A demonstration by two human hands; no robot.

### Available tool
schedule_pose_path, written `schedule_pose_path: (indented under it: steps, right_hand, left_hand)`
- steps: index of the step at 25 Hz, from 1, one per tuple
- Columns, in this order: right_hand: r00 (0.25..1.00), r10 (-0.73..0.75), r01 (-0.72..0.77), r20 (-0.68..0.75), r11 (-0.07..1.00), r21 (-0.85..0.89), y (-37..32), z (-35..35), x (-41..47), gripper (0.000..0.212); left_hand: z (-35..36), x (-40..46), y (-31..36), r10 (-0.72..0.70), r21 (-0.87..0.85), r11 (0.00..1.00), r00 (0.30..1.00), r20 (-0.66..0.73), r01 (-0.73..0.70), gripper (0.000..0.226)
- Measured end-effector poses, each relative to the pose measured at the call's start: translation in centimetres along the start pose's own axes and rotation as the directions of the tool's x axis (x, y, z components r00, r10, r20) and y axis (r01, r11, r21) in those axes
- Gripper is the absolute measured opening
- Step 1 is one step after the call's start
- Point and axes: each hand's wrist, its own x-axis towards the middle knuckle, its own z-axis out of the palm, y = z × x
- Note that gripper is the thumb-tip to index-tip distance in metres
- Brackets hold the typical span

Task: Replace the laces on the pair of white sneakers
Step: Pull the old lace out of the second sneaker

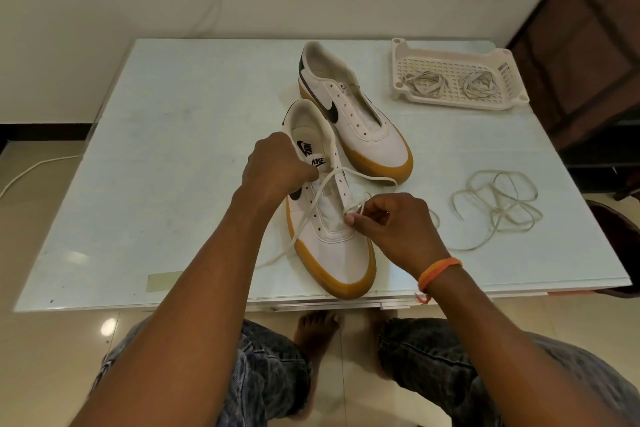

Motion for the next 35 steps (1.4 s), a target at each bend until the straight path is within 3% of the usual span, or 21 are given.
schedule_pose_path:
  steps: [4, 9, 11, 14, 15, 19, 22, 24, 27, 30, 33, 35]
  right_hand:
    - [0.994, 0.029, -0.032, -0.109, 0.999, -0.031, -0.1, 0.0, 0.0, 0.027]
    - [0.927, 0.228, -0.178, -0.299, 0.967, 0.185, 2.0, -4.8, 0.6, 0.027]
    - [0.925, 0.313, -0.252, -0.214, 0.929, 0.269, 1.7, -5.3, 0.1, 0.027]
    - [0.918, 0.368, -0.396, 0.145, 0.856, 0.332, -0.4, -3.0, -1.0, 0.035]
    - [0.917, 0.357, -0.398, 0.178, 0.851, 0.343, -0.9, -1.9, -1.2, 0.035]
    - [0.947, 0.321, -0.297, 0.0, 0.877, 0.377, -1.3, 0.3, -0.7, 0.02]
    - [0.945, 0.328, -0.292, -0.007, 0.85, 0.439, -1.2, 0.0, -0.6, 0.01]
    - [0.912, 0.409, -0.321, -0.044, 0.775, 0.545, -0.7, -1.3, -0.1, 0.01]
    - [0.789, 0.611, -0.338, -0.066, 0.521, 0.783, 0.4, -4.1, 0.4, 0.01]
    - [0.76, 0.647, -0.386, 0.057, 0.379, 0.841, 0.6, -3.9, -0.5, 0.014]
    - [0.817, 0.534, -0.509, 0.217, 0.491, 0.708, -0.8, -1.3, -1.2, 0.038]
    - [0.872, 0.466, -0.449, 0.148, 0.643, 0.621, -1.6, 0.4, -1.2, 0.029]
  left_hand:
    - [0.0, 0.0, 0.0, 0.005, -0.004, 1.0, 1.0, 0.004, -0.005, 0.04]
    - [-0.2, 0.3, -0.2, 0.002, -0.024, 1.0, 1.0, 0.027, -0.002, 0.045]
    - [-0.2, 0.3, -0.2, 0.006, -0.02, 1.0, 0.999, 0.033, -0.005, 0.049]
    - [-0.3, 0.2, -0.1, 0.013, -0.016, 1.0, 0.999, 0.037, -0.013, 0.052]
    - [-0.3, 0.2, -0.1, 0.016, -0.016, 1.0, 0.999, 0.037, -0.015, 0.053]
    - [-0.3, 0.1, -0.1, 0.015, -0.026, 1.0, 0.999, 0.034, -0.014, 0.054]
    - [-0.4, 0.1, 0.0, 0.013, -0.031, 0.999, 0.999, 0.039, -0.012, 0.055]
    - [-0.5, 0.1, -0.1, 0.005, -0.036, 0.999, 0.999, 0.045, -0.003, 0.055]
    - [-0.5, 0.1, -0.1, -0.002, -0.039, 0.999, 0.999, 0.046, 0.004, 0.057]
    - [-0.4, 0.1, 0.0, 0.002, -0.03, 1.0, 0.999, 0.043, -0.001, 0.056]
    - [-0.5, 0.0, 0.1, -0.008, -0.027, 1.0, 0.999, 0.045, 0.009, 0.053]
    - [-0.4, 0.0, 0.2, -0.005, -0.031, 1.0, 0.999, 0.047, 0.006, 0.053]
